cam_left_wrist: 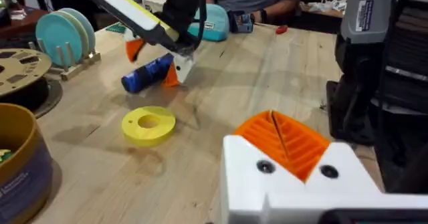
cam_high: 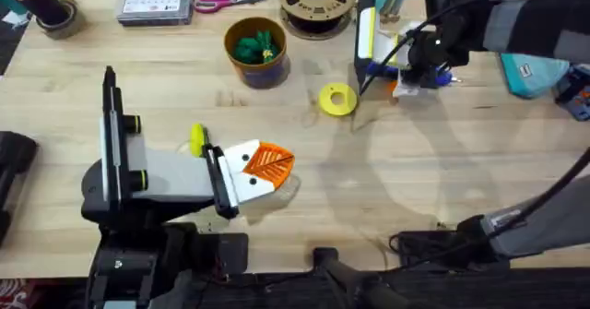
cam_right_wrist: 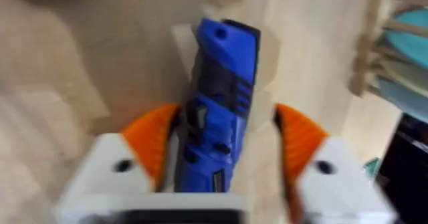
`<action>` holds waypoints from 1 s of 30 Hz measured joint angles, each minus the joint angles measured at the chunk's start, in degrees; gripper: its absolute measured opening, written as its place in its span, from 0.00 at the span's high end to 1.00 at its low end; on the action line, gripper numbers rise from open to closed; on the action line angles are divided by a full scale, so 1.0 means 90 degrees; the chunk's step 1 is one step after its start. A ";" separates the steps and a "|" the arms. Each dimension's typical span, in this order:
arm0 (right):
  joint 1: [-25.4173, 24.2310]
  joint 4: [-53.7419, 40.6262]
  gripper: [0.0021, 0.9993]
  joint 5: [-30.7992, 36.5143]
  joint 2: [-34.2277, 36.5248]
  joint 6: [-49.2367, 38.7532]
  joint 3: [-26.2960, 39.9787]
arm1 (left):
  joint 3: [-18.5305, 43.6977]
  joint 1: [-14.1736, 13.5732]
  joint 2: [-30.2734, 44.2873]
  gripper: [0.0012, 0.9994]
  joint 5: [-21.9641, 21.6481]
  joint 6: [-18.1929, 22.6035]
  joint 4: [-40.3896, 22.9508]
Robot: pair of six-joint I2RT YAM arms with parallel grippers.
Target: Pick up the gripper from the table and insert it into the empty holder that is missing its gripper. Then pick up a screw, insert it into the mounting hole, and use the screwdriver to tighten it. Finally, clean up the table by picking up the vegetable and placing it into the bucket.
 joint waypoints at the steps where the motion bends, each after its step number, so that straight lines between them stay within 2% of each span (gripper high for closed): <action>1: 0.0000 0.0027 0.08 0.0013 -0.0002 -0.0009 0.0033 | 0.0000 0.0000 0.0000 1.00 0.0000 0.0000 0.0000; 2: 0.0000 0.0035 0.02 0.0031 -0.0006 -0.0026 0.0067 | 0.0001 0.0000 0.0001 1.00 -0.0001 0.0000 0.0000; 4: 0.0002 -0.0003 0.01 0.0059 -0.0020 -0.0021 0.0070 | 0.0000 0.0000 0.0000 1.00 0.0000 0.0000 0.0000; 11: 0.0096 -0.0263 0.00 0.0124 -0.0355 0.0402 0.0007 | 0.0000 0.0000 0.0002 1.00 0.0000 0.0000 0.0000; 18: 0.0151 -0.0261 0.00 0.0056 -0.1334 0.1442 0.0112 | 0.0000 0.0000 0.0001 1.00 0.0002 0.0000 0.0000; 19: 0.0151 -0.0265 0.00 -0.0026 -0.1460 0.1698 0.0183 | 0.0000 0.0000 0.0000 0.96 0.0000 0.0019 0.0000; 20: 0.0148 -0.0265 0.00 -0.0111 -0.1568 0.1926 0.0258 | 0.0000 0.0000 0.0002 0.86 0.0000 0.0038 0.0000; 25: 0.0162 -0.0258 0.00 -0.0632 -0.2179 0.3152 0.0719 | 0.0000 0.0000 0.0000 0.09 0.0005 0.0032 0.0000; 27: 0.0201 -0.0254 0.00 -0.0749 -0.2490 0.3638 0.0830 | 0.0000 0.0000 0.0002 0.02 0.0003 0.0024 0.0000; 30: 0.0318 -0.0261 0.00 -0.0850 -0.2940 0.4258 0.0862 | 0.0000 0.0000 0.0002 0.01 -0.0017 0.0042 0.0008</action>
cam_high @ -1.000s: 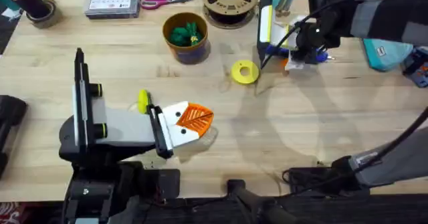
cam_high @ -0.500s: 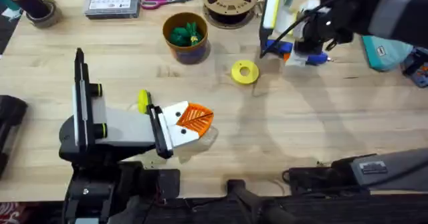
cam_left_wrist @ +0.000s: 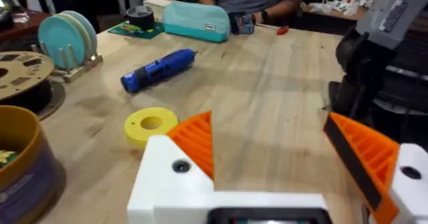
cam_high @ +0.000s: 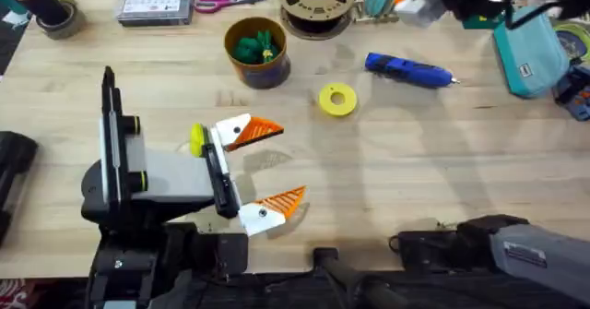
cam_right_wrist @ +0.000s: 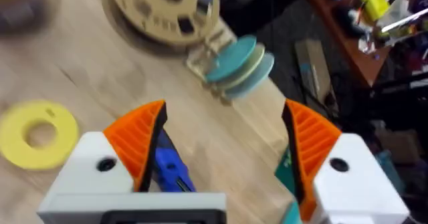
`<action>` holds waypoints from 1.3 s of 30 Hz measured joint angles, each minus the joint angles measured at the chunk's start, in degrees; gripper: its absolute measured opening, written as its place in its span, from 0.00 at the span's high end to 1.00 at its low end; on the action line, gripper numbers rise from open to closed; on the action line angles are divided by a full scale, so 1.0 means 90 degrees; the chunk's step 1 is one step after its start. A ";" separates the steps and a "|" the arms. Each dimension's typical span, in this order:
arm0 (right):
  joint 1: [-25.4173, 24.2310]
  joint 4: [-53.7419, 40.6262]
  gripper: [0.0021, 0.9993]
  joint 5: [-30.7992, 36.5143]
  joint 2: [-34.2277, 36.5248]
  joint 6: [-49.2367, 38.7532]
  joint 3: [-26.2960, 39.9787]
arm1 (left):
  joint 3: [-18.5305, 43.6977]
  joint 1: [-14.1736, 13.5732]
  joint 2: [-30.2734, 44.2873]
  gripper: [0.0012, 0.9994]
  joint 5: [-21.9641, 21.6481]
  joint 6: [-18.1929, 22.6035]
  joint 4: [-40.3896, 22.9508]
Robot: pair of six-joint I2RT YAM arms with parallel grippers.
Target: Pick up the gripper from the table and insert it into the empty holder that is missing its gripper. Then pick up a screw, insert it into the mounting hole, and use the screwdriver to tighten it. Finally, clean up the table by picking up the vegetable and placing it into the bucket.
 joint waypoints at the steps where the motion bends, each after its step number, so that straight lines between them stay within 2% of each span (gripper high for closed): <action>1: 0.0064 -0.0004 0.00 -0.0017 -0.0148 0.0181 0.0000 | 0.0000 0.0000 -0.0001 0.01 -0.0057 0.0022 0.0030; 4: 0.0292 -0.0047 0.00 -0.0063 -0.0554 0.0578 0.0000 | -0.0016 0.0000 -0.0001 0.01 -0.0407 0.0018 0.0325; 11: 0.0824 -0.0148 0.00 -0.0134 -0.1381 0.0981 0.0000 | -0.0017 0.0162 -0.0001 0.01 -0.1883 -0.0646 0.1664; 16: 0.1079 -0.0632 0.00 -0.0325 -0.1933 0.1187 0.0000 | 0.0150 0.0406 -0.0002 0.01 -0.3032 -0.0797 0.1720; 20: 0.1110 -0.1339 0.00 -0.0424 -0.2353 0.1439 0.0000 | 0.0739 0.0671 0.0030 0.01 -0.3734 -0.0573 0.1520; 24: 0.1110 -0.1717 0.00 -0.0453 -0.2740 0.1880 -0.0049 | 0.1462 0.0978 0.0461 0.01 -0.4146 -0.0404 0.1045; 32: 0.1110 -0.1882 0.00 -0.0462 -0.3704 0.2462 -0.0905 | 0.2855 0.1467 0.2456 0.02 -0.4433 -0.0313 -0.0318; 39: 0.1110 -0.1889 0.00 -0.0397 -0.4456 0.2651 -0.1980 | 0.4189 0.1593 0.3976 0.01 -0.4531 -0.0210 -0.1409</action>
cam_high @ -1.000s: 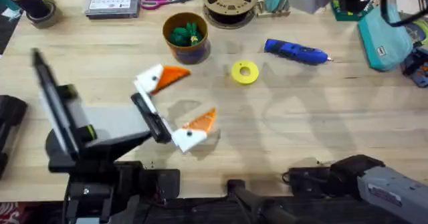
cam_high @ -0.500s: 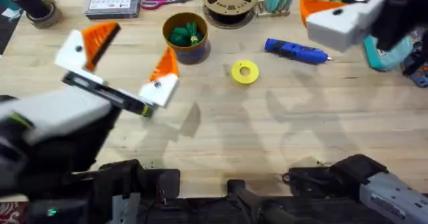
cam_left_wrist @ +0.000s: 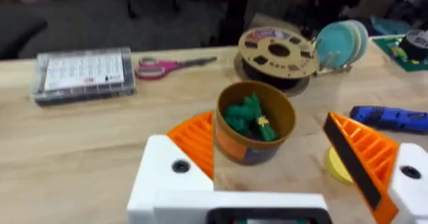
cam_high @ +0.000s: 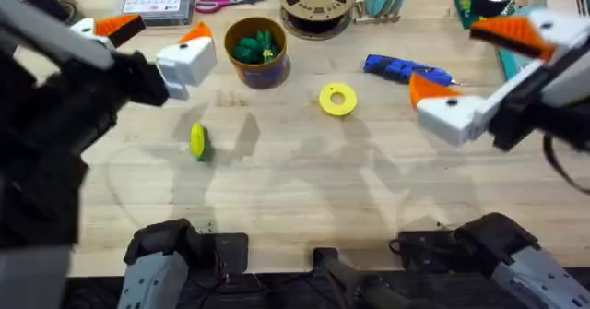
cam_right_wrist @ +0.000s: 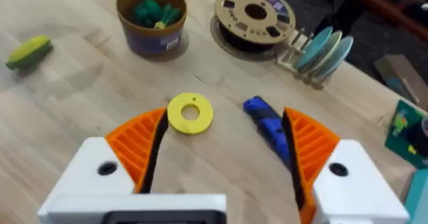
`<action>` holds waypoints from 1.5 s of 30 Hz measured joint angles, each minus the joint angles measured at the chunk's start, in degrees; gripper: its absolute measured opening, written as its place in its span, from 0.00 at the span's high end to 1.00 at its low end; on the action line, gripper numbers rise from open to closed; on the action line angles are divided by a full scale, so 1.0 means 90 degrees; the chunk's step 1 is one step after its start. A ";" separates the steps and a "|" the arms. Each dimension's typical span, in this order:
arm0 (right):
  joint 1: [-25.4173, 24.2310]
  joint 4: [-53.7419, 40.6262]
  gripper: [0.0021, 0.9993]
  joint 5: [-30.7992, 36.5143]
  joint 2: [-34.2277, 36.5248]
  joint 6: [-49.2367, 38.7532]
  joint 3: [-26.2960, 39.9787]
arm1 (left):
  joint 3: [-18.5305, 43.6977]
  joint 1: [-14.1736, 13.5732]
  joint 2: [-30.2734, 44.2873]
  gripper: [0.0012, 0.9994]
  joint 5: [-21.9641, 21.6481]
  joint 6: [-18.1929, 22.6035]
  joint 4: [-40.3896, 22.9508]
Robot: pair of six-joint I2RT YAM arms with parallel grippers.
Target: Pick up the gripper from the table and insert it into the empty holder that is missing its gripper. Then pick up a screw, insert it into the mounting hole, and use the screwdriver to tighten it. Finally, clean up the table by picking up the vegetable and placing it into the bucket.
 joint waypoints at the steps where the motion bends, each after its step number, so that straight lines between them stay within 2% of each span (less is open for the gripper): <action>1: 0.0000 -0.0009 0.00 0.0037 -0.0119 0.0042 -0.0136 | 0.0192 0.0000 0.0203 0.01 -0.0043 0.0017 -0.0216; 6: 0.0000 -0.0019 0.00 0.0137 -0.0647 0.0165 -0.0577 | 0.1173 0.0000 0.1158 0.01 -0.0308 0.0198 -0.1440; 10: 0.0000 -0.0026 0.00 0.0152 -0.0841 0.0194 -0.0648 | 0.1715 0.0000 0.1730 0.01 -0.0419 0.0388 -0.1866; 16: 0.0000 -0.0036 0.00 0.0152 -0.0852 0.0199 -0.0650 | 0.1834 0.0000 0.2131 0.01 -0.0506 0.0495 -0.2103; 21: 0.0000 -0.0041 0.00 0.0152 -0.0852 0.0216 -0.0650 | 0.1842 -0.0002 0.2222 0.01 -0.0599 0.0465 -0.2676; 24: 0.0000 -0.0043 0.00 0.0152 -0.0852 0.0216 -0.0650 | 0.1898 -0.0028 0.2224 0.01 -0.1116 0.0183 -0.3395; 26: 0.0000 -0.0043 0.00 0.0152 -0.0852 0.0216 -0.0650 | 0.1990 -0.0134 0.2229 0.01 -0.1683 -0.0038 -0.3868; 30: 0.0000 -0.0041 0.00 0.0152 -0.0852 0.0216 -0.0650 | 0.2304 -0.0670 0.2229 0.01 -0.2805 -0.0568 -0.4539; 33: 0.0000 -0.0041 0.00 0.0152 -0.0852 0.0216 -0.0650 | 0.2393 -0.1141 0.2233 0.01 -0.3386 -0.1112 -0.5014; 37: 0.0000 -0.0041 0.00 0.0152 -0.0852 0.0216 -0.0650 | 0.2393 -0.1487 0.2467 0.01 -0.3685 -0.1775 -0.5322; 41: 0.0000 -0.0043 0.00 0.0152 -0.0852 0.0216 -0.0650 | 0.2393 -0.1530 0.2977 0.01 -0.3729 -0.2123 -0.5414; 45: 0.0000 -0.0043 0.00 0.0152 -0.0852 0.0216 -0.0650 | 0.2384 -0.1530 0.3514 0.01 -0.3589 -0.2252 -0.5353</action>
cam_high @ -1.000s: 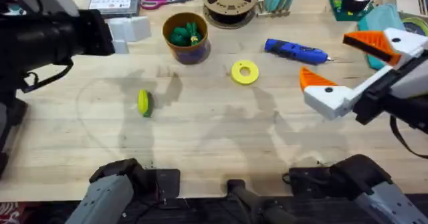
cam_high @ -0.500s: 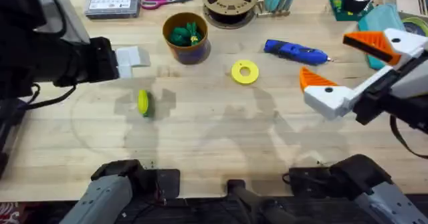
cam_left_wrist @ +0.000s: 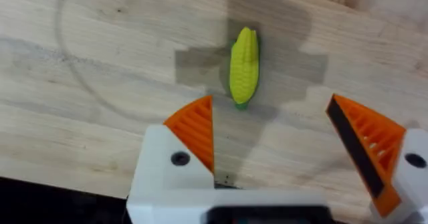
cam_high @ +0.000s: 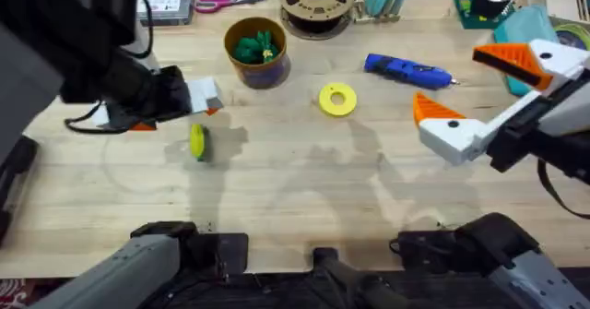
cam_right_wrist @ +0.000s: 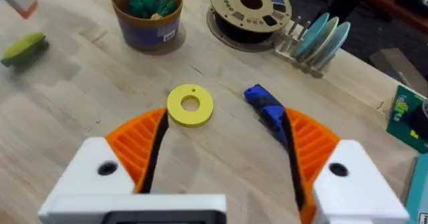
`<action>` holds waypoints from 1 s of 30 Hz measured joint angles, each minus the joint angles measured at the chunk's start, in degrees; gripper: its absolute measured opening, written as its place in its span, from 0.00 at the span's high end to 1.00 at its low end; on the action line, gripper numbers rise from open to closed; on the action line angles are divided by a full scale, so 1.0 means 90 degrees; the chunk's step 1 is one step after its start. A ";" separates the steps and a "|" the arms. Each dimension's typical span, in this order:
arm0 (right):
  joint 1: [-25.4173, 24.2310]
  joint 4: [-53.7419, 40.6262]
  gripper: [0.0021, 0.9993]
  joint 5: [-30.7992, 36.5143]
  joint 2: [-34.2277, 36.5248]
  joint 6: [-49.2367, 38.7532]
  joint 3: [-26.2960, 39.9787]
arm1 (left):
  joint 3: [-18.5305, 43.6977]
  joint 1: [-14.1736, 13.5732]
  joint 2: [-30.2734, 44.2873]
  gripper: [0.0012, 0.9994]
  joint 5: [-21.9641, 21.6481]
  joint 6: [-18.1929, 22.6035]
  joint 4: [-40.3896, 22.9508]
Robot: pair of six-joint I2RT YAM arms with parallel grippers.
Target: Pick up the gripper from the table and insert it into the empty holder that is missing its gripper. Then pick up a screw, insert it into the mounting hole, and use the screwdriver to tighten it. Finally, clean up the table by picking up the vegetable and placing it into the bucket.
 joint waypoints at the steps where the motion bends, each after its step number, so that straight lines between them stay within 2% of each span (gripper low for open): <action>1: 0.0000 0.0000 0.00 0.0000 0.0000 0.0000 0.0000 | -0.0026 0.0002 0.0131 0.01 0.0041 -0.0001 0.0083; 4: 0.0000 0.0000 0.00 0.0000 0.0000 0.0000 0.0000 | -0.0231 0.0107 0.0363 0.01 0.0280 0.0038 0.0353; 5: 0.0000 0.0000 0.00 0.0000 0.0000 0.0000 0.0000 | -0.0577 0.0371 0.0435 0.01 0.0436 0.0140 0.0656; 9: 0.0000 0.0000 0.00 0.0000 0.0000 0.0000 0.0000 | -0.1059 0.0658 0.0437 0.01 0.0521 0.0251 0.1129; 15: 0.0000 -0.0002 0.00 0.0000 0.0000 0.0000 0.0000 | -0.1594 0.0675 0.0802 0.01 0.0570 0.0438 0.1763; 21: 0.0000 -0.0017 0.00 0.0000 0.0000 0.0000 0.0000 | -0.1630 0.0675 0.1108 0.01 0.0570 0.0462 0.2117; 23: 0.0000 -0.0042 0.00 0.0000 0.0000 0.0000 0.0000 | -0.1630 0.0675 0.1110 0.05 0.0568 0.0460 0.2130; 26: 0.0000 -0.0103 0.00 0.0000 0.0000 0.0000 0.0000 | -0.1630 0.0675 0.1174 0.17 0.0565 0.0469 0.2137; 30: 0.0000 -0.0177 0.00 0.0000 0.0000 0.0000 0.0000 | -0.1630 0.0675 0.1411 0.20 0.0568 0.0477 0.2142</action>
